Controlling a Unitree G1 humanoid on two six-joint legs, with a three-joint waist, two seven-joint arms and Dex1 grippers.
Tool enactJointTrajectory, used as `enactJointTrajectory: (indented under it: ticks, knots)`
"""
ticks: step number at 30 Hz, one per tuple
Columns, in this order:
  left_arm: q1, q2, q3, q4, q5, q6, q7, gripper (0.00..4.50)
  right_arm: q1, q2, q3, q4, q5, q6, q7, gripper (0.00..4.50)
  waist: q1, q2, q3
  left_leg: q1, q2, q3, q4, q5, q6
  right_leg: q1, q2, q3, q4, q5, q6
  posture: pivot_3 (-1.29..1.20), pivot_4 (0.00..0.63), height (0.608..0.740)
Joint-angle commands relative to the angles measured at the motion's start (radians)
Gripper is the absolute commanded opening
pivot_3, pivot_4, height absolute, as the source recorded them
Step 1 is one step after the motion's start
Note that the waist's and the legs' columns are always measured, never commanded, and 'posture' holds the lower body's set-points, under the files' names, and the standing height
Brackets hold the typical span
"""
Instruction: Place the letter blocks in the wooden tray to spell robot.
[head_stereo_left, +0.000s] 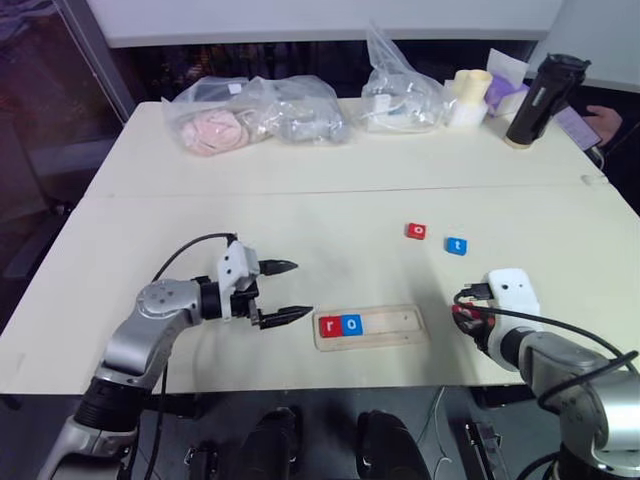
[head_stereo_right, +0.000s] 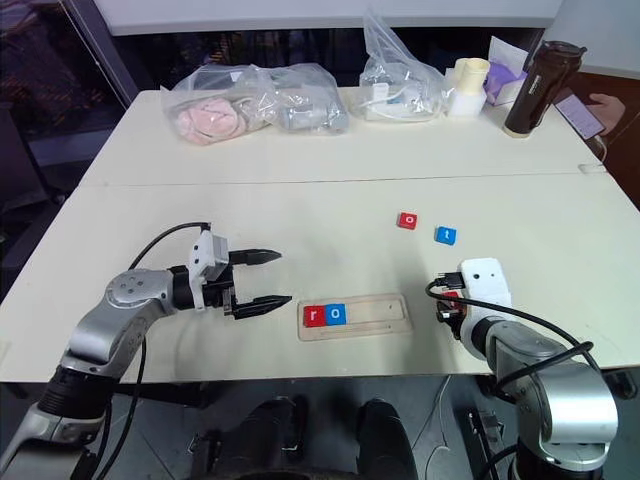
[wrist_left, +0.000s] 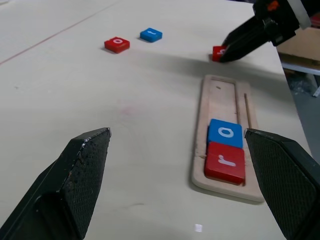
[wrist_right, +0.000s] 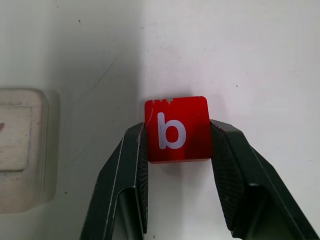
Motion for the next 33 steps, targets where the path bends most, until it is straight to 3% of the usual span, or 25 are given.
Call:
enactJointTrajectory:
  ticks: [1, 4, 7, 10, 13, 15, 19, 21, 27, 33]
  knots:
    - [-0.007, 0.004, 0.01, -0.007, -0.001, -0.016, -0.007, 4.5, 0.018, -0.005, 0.003, -0.028, 0.011, 0.007, -0.007, 1.66, 0.004, 0.0, 0.0, 0.0, 0.0, 0.0, 0.0, 0.0, 0.0, 0.0, 0.0, 0.0, 0.0, 0.0, 0.0, 0.0, 0.15, 0.738]
    - [-0.007, 0.003, 0.011, -0.005, 0.001, -0.018, -0.003, 4.5, 0.013, -0.044, 0.01, -0.021, 0.024, 0.007, 0.013, 3.14, 0.01, 0.0, 0.0, 0.0, 0.0, 0.0, -0.001, 0.0, 0.0, 0.0, 0.0, 0.0, 0.0, 0.0, 0.001, 0.0, 0.15, 0.738]
    - [-0.008, 0.001, 0.014, -0.003, 0.0, -0.018, 0.002, 4.5, 0.008, -0.197, 0.056, -0.03, 0.112, -0.002, 0.156, 4.45, 0.013, 0.0, 0.0, 0.0, 0.0, 0.0, 0.0, 0.0, 0.0, 0.0, 0.0, 0.0, 0.0, 0.0, 0.0, 0.0, 0.15, 0.738]
    - [-0.006, 0.002, 0.012, -0.003, -0.001, -0.017, 0.0, 4.5, 0.056, -0.463, 0.081, 0.012, 0.192, -0.236, 0.442, 4.45, 0.013, 0.0, 0.001, 0.0, 0.0, 0.0, 0.002, 0.0, 0.0, 0.002, 0.0, -0.001, -0.001, 0.0, 0.0, 0.0, 0.15, 0.738]
    - [-0.006, 0.001, 0.01, -0.001, 0.001, -0.022, 0.0, 4.5, 0.116, -0.661, 0.127, 0.167, 0.07, -0.642, 0.623, 4.45, 0.013, -0.002, 0.002, 0.001, 0.001, -0.001, 0.002, -0.001, 0.001, 0.006, 0.0, -0.004, -0.006, -0.002, 0.004, 0.0, 0.15, 0.738]
    - [-0.006, 0.0, 0.009, 0.0, 0.003, -0.025, 0.001, 4.5, 0.126, -0.722, 0.15, 0.292, 0.016, -0.871, 0.719, 4.45, 0.013, -0.003, 0.003, 0.001, 0.001, -0.001, 0.002, -0.001, 0.001, 0.008, 0.0, -0.004, -0.01, -0.002, 0.005, 0.0, 0.15, 0.738]
    - [-0.013, -0.004, 0.01, 0.002, 0.005, -0.027, 0.006, 4.5, 0.059, -0.788, 0.25, 0.596, -0.112, -1.305, 0.89, 4.45, 0.013, -0.003, 0.003, 0.0, 0.0, 0.0, 0.003, -0.002, 0.003, 0.009, -0.001, -0.004, -0.013, 0.002, 0.003, 0.0, 0.15, 0.738]
    - [-0.014, -0.003, 0.013, 0.001, 0.006, -0.029, 0.009, 4.5, -0.014, -0.786, 0.309, 0.723, -0.145, -1.429, 0.96, 4.45, 0.012, -0.004, 0.004, 0.0, 0.0, 0.001, 0.003, -0.002, 0.003, 0.009, -0.001, -0.004, -0.013, 0.002, 0.003, 0.0, 0.15, 0.738]
    - [-0.002, 0.001, 0.023, -0.018, 0.008, -0.024, 0.022, 4.5, -0.158, -0.725, 0.425, 0.941, -0.2, -1.585, 1.085, 4.45, 0.013, -0.004, 0.004, 0.0, 0.0, 0.0, 0.003, -0.002, 0.003, 0.008, 0.0, -0.003, -0.012, 0.002, 0.003, 0.0, 0.15, 0.738]
    - [0.018, 0.015, 0.035, -0.038, 0.004, -0.019, 0.033, 4.5, -0.199, -0.68, 0.454, 0.997, -0.207, -1.595, 1.139, 4.45, 0.013, -0.004, 0.004, 0.0, 0.0, 0.0, 0.005, -0.002, 0.003, 0.009, -0.001, -0.003, -0.012, 0.003, 0.002, 0.0, 0.15, 0.738]
